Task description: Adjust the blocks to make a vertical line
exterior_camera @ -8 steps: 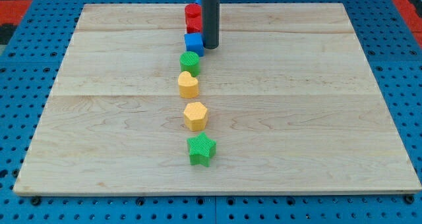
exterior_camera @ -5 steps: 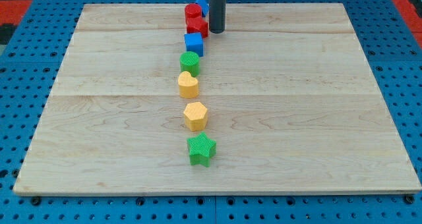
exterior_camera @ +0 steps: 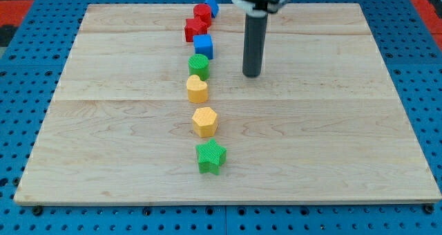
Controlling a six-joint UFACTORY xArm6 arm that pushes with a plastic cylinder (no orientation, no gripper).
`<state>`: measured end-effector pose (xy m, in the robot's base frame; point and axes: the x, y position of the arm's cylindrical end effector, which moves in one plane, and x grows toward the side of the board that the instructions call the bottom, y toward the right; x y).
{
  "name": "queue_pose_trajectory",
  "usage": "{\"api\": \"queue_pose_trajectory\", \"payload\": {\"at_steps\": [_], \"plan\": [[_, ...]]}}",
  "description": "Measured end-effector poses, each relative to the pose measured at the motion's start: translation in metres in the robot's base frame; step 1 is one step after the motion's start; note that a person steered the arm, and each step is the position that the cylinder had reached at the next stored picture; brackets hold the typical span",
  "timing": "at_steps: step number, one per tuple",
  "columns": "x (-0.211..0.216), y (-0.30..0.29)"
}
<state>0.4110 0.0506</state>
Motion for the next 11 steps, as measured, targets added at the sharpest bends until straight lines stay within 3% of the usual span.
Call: {"api": "queue_pose_trajectory", "payload": {"at_steps": [2, 5, 6, 7, 8, 10, 11], "plan": [[0.083, -0.009], [0.089, -0.073], [0.089, -0.074], [0.101, -0.039], [0.133, -0.046], [0.145, -0.074], [0.173, -0.041]]}}
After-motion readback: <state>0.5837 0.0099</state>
